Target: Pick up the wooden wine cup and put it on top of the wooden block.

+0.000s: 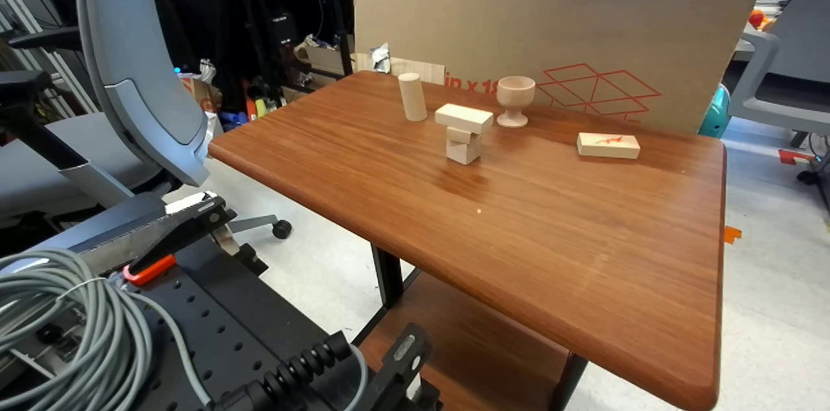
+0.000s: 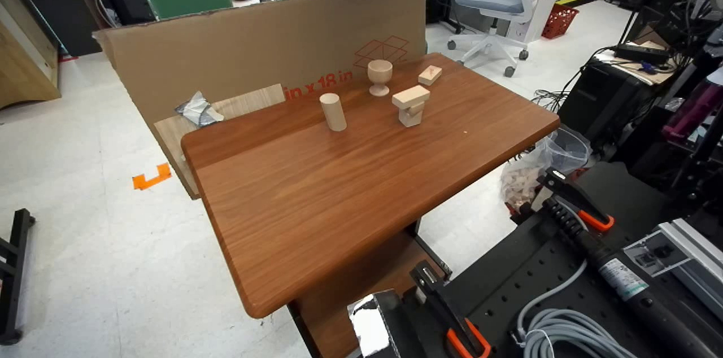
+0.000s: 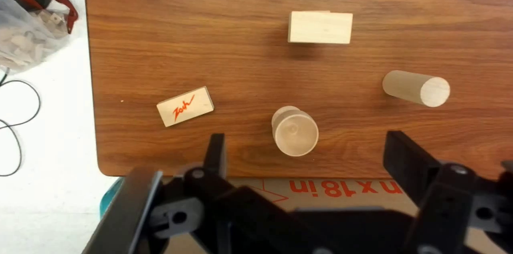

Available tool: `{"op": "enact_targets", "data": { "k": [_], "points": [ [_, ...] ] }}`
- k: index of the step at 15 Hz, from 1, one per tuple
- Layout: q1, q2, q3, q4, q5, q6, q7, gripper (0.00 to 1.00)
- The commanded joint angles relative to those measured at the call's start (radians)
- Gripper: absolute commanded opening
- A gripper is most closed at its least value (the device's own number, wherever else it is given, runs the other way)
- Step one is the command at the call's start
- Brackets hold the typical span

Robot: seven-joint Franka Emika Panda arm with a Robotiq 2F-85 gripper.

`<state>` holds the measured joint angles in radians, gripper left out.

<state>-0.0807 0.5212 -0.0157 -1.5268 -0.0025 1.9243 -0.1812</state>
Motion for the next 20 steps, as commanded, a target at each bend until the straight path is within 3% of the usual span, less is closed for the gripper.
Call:
{"op": "enact_targets", "data": {
  "k": [1,20],
  "points": [
    [-0.007,0.101,0.016,0.091,0.027,0.003,-0.015,1.00],
    [0.052,0.377,0.006,0.299,-0.038,-0.013,0.026,1.00]
  ]
}}
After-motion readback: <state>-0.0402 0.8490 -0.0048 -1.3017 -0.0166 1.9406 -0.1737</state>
